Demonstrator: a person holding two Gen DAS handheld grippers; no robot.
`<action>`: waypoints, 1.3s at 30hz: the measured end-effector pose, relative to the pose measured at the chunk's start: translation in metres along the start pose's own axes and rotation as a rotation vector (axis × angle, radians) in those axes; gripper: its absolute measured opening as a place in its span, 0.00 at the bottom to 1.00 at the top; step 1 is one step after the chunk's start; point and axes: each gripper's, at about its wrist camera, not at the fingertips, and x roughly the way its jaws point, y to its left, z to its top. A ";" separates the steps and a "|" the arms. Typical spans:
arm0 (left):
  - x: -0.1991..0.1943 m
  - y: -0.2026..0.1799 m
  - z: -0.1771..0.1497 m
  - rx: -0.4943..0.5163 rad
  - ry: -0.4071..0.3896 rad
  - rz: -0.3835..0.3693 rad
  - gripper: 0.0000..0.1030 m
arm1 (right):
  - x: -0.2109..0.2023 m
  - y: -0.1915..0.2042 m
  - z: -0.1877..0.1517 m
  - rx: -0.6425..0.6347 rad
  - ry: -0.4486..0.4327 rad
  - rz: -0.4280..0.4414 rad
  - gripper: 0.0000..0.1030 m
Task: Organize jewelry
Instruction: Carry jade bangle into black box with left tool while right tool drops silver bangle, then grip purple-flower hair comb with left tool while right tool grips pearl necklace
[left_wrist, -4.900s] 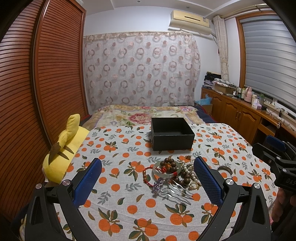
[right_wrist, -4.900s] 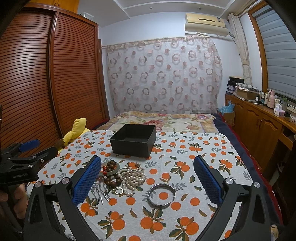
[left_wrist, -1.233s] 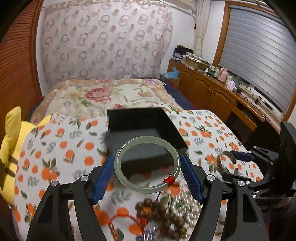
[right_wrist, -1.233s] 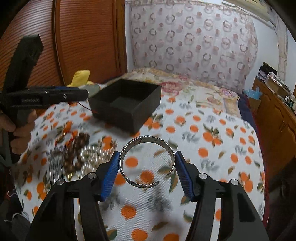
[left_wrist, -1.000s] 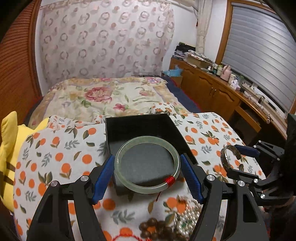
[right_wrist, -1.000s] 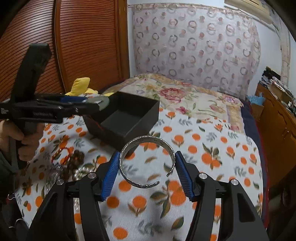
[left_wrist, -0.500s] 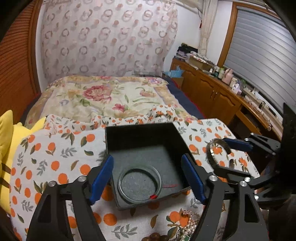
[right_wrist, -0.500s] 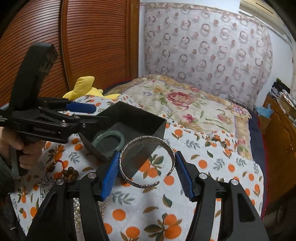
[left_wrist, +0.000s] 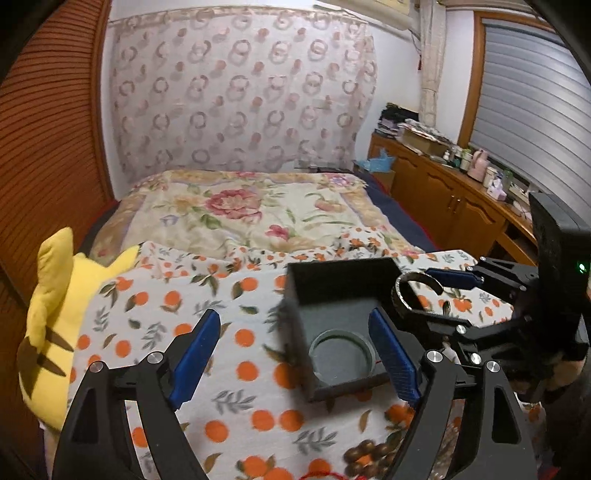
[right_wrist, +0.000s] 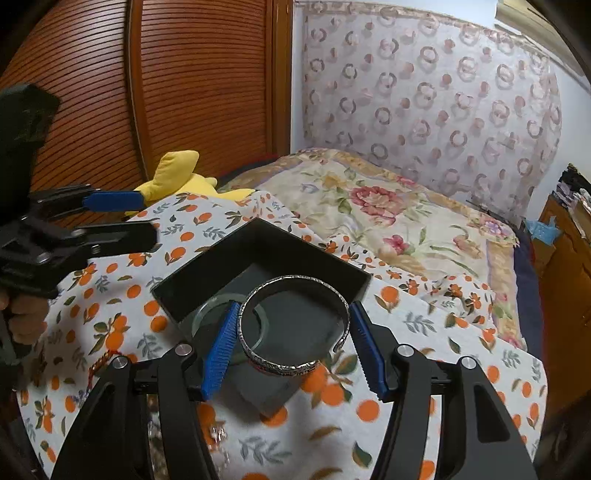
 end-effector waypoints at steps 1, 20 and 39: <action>-0.001 0.003 -0.002 -0.003 0.000 0.006 0.79 | 0.004 0.001 0.001 -0.001 0.007 0.004 0.61; -0.039 0.030 -0.052 -0.061 0.017 0.033 0.82 | 0.003 0.019 0.005 -0.015 0.008 -0.055 0.62; -0.089 -0.001 -0.122 -0.032 0.043 -0.023 0.82 | -0.075 0.063 -0.079 0.043 0.030 -0.049 0.52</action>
